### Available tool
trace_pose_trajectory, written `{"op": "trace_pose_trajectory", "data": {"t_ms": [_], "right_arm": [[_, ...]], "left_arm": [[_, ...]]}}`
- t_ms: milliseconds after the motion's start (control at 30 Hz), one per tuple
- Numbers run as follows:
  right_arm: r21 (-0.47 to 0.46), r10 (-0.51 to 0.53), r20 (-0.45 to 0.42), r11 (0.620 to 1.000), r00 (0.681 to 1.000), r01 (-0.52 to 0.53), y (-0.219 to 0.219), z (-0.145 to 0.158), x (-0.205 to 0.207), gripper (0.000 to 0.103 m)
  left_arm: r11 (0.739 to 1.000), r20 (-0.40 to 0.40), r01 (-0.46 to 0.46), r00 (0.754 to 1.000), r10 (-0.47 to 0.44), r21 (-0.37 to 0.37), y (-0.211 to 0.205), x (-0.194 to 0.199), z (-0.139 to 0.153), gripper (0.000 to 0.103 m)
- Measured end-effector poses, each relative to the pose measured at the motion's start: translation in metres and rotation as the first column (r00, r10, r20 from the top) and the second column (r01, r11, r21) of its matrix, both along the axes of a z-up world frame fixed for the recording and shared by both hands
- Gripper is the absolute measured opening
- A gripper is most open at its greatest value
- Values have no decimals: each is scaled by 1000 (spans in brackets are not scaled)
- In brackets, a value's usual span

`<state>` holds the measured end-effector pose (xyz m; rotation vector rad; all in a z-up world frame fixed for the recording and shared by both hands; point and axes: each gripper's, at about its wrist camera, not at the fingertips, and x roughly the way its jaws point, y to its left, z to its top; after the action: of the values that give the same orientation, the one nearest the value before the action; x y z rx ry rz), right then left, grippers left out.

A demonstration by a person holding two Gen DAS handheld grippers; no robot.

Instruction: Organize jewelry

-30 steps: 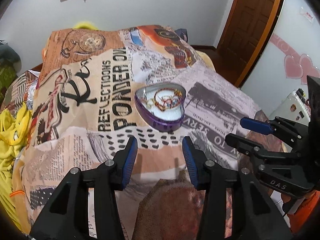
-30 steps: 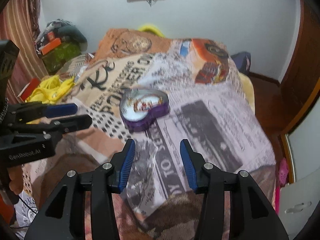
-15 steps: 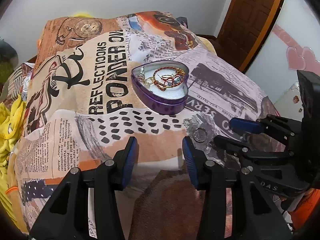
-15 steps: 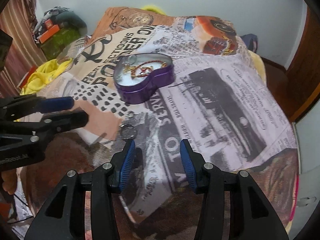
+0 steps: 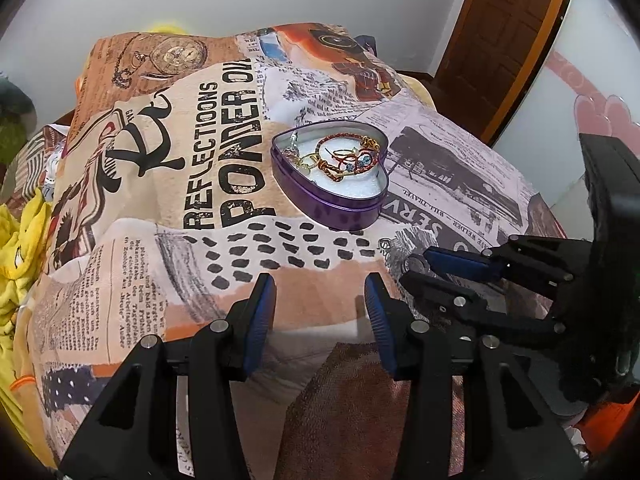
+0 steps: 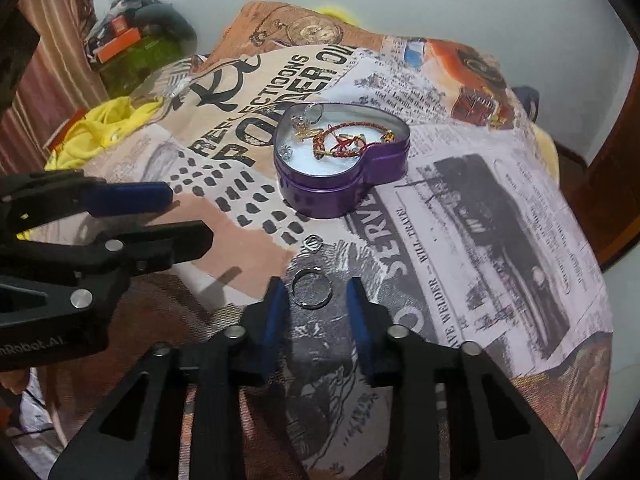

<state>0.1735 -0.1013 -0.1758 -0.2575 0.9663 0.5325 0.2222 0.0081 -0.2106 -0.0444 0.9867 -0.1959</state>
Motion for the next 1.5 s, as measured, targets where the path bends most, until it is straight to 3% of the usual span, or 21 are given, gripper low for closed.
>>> {"op": "trace_pose_trajectory", "data": {"t_ms": [500,800,1167,1267,1333,1500], "right_arm": [[79,-120,28,990,992,118,-47,18,17,20],[101,-122,36,988,992,118,-54,23,18,20],[109,-116,31,988,993,112,-55,19,19,20],[112,-121,30,987,992,117,-57,20,19,20],[116,-123,32,986,992,119,-57,22,19,20],[120,-121,45,986,992,115,-56,27,16,20]], "left_arm": [[997,-30,82,996,-82,-7,-35,26,-9,45],[993,-51,114,992,-114,10,-52,37,-18,28],[993,-63,117,991,-116,11,-55,43,-25,22],[993,-66,115,991,-115,6,-55,44,-26,17],[994,-65,113,992,-112,12,-56,44,-25,8],[994,-52,106,993,-105,26,-59,41,-22,8]]}}
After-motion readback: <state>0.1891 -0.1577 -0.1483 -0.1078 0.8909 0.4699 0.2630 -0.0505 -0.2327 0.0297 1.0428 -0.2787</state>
